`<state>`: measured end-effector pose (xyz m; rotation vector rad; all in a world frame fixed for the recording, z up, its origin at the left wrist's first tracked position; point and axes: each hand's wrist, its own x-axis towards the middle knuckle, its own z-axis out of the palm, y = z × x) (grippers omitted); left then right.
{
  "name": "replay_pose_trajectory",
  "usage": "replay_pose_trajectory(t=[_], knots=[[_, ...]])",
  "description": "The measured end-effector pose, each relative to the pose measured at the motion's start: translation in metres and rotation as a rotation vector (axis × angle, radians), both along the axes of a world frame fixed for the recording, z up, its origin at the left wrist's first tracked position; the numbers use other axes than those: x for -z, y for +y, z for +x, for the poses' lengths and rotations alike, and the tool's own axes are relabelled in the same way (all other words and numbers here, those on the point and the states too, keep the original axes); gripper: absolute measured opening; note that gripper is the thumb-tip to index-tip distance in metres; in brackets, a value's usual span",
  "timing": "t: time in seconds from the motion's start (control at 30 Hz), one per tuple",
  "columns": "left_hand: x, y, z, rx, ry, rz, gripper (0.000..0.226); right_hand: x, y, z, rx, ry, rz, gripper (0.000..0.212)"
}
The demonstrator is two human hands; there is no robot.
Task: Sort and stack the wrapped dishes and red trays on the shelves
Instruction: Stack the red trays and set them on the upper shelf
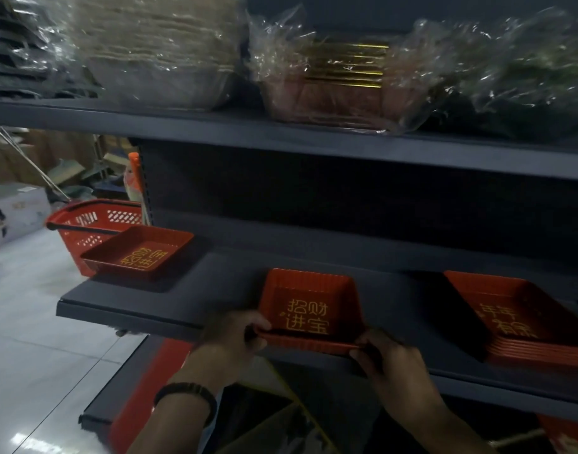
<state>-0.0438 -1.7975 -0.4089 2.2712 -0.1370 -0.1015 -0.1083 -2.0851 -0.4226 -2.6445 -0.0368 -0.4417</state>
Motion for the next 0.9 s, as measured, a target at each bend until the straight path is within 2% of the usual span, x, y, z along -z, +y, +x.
replay_pose_trajectory(t=[0.17,0.23,0.4,0.6,0.9], knots=[[0.002,-0.016,-0.003,0.069,0.000,0.008,0.031,0.000,-0.029,-0.011,0.009,-0.074,0.111,0.016],[-0.009,-0.026,-0.012,0.122,-0.012,0.022,0.025,0.000,-0.040,-0.018,0.024,-0.119,0.141,0.018],[-0.028,-0.051,-0.037,0.117,-0.233,-0.024,0.014,-0.009,-0.064,-0.034,0.018,-0.268,0.213,0.020],[-0.047,-0.096,-0.070,0.055,-0.422,-0.140,0.036,-0.038,-0.091,-0.049,0.027,-0.373,0.334,0.022],[-0.082,-0.216,-0.091,0.134,-0.509,-0.280,0.038,-0.070,-0.177,-0.082,0.223,-0.525,0.494,0.023]])
